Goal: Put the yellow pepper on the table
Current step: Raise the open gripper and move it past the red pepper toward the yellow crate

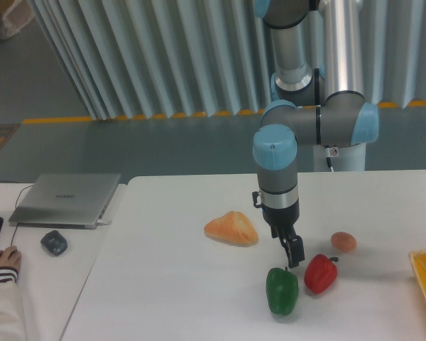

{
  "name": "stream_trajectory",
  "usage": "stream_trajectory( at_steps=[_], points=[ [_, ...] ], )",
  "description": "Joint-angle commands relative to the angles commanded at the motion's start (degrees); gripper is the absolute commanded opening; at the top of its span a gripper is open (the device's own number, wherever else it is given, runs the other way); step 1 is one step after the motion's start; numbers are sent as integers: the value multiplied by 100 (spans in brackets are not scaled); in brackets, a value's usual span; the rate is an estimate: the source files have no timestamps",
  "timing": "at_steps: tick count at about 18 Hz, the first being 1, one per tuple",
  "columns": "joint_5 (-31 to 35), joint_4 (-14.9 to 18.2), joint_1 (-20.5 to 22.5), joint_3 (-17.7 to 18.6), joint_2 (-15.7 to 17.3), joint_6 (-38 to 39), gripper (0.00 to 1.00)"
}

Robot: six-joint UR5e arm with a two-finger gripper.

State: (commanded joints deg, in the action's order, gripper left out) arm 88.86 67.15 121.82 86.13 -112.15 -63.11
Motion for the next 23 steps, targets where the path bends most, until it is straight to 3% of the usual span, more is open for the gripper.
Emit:
stream_trajectory(
  at_steps=[13, 17, 23],
  points=[
    [510, -9, 439, 0, 141, -228, 100],
    [457, 0, 1009, 0, 210, -1438, 100],
    [448, -201, 1511, -44, 193, -2390, 100]
  ],
)
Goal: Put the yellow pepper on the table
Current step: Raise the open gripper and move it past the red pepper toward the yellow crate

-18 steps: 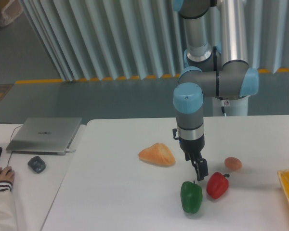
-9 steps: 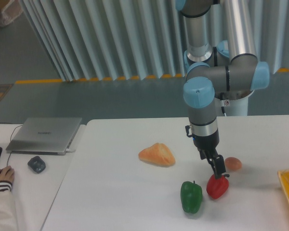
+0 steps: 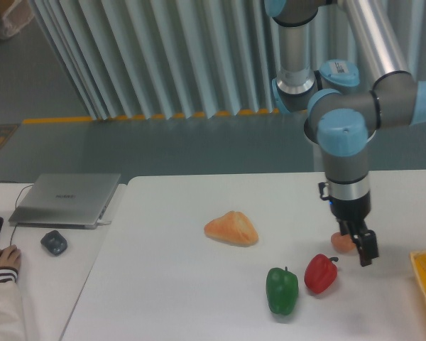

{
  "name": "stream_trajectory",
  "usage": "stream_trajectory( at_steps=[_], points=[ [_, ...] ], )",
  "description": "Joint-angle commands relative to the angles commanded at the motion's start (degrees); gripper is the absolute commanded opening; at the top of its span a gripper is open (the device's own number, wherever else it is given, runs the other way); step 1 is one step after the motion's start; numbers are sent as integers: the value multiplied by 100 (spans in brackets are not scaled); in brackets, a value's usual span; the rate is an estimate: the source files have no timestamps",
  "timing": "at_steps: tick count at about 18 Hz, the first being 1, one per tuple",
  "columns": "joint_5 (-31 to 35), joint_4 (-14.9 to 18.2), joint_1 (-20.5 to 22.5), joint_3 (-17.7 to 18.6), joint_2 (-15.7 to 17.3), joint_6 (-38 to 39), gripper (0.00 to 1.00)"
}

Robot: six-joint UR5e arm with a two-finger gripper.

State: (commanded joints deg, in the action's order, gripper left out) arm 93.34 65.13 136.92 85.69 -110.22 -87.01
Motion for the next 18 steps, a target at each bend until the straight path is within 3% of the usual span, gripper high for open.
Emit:
stream_trajectory(
  at_steps=[8, 10, 18],
  points=[
    [26, -71, 642, -44, -35, -747, 100],
    [18, -369, 783, -44, -44, -669, 100],
    [-253, -423, 1397, -44, -62, -379, 100]
  ],
)
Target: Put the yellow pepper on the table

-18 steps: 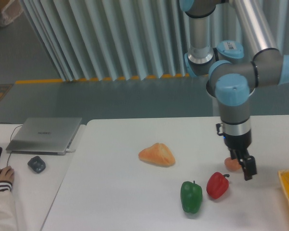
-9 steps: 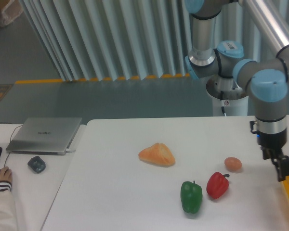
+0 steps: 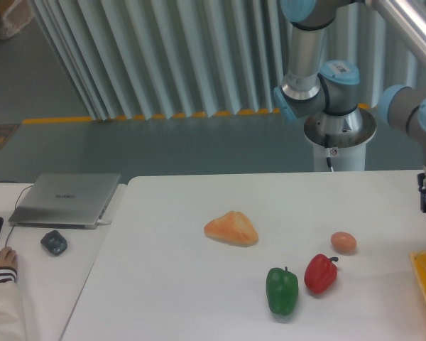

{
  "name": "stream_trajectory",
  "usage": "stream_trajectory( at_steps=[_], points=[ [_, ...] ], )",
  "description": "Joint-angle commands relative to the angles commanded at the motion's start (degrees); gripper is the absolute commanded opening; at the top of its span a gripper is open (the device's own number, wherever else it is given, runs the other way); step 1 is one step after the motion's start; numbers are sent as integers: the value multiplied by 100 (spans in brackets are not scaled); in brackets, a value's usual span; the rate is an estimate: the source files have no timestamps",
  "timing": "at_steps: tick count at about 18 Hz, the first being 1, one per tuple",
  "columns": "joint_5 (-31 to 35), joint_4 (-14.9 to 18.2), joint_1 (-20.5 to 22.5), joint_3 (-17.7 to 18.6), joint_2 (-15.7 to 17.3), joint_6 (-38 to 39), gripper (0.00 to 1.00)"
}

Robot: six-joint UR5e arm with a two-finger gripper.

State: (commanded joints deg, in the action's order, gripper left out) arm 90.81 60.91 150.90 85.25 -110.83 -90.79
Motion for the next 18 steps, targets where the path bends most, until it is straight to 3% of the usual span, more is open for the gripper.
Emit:
stream_trajectory(
  at_steps=[5, 12, 18],
  points=[
    [-529, -9, 502, -78, -140, 132, 100],
    [-503, -395, 669, -351, -561, 97, 100],
    [-406, -413, 783, -457, -773, 97, 100]
  ],
)
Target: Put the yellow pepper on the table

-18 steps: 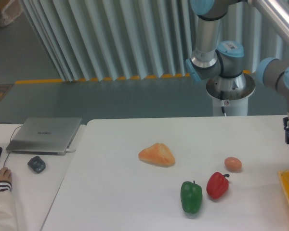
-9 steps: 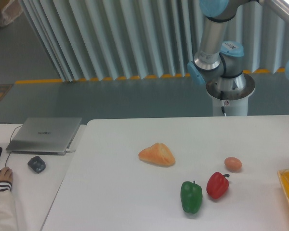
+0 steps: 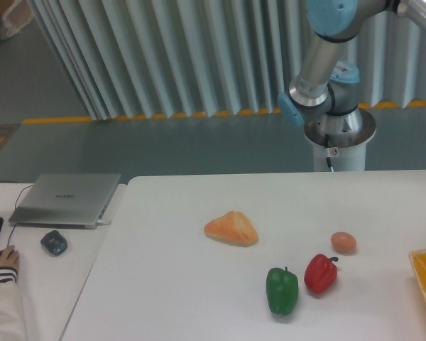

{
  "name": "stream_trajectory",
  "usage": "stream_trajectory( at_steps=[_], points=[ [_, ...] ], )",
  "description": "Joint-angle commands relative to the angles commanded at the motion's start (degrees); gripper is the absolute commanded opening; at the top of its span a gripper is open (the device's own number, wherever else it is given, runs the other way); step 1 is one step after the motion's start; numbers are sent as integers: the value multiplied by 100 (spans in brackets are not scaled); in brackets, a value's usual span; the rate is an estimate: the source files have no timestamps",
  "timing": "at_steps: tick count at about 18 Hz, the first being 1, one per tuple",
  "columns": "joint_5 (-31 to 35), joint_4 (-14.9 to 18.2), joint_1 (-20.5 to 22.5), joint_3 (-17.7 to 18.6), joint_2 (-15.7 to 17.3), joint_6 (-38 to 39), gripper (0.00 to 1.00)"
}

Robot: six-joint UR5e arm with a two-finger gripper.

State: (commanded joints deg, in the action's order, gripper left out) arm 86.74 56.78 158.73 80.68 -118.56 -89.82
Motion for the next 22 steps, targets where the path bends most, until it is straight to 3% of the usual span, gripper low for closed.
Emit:
stream_trajectory(
  at_steps=[9, 20, 22],
  points=[
    [9, -9, 255, -387, -378, -9, 100],
    [18, -9, 334, -413, -545, -9, 100],
    [18, -184, 325, -431, -606, -9, 100]
  ],
)
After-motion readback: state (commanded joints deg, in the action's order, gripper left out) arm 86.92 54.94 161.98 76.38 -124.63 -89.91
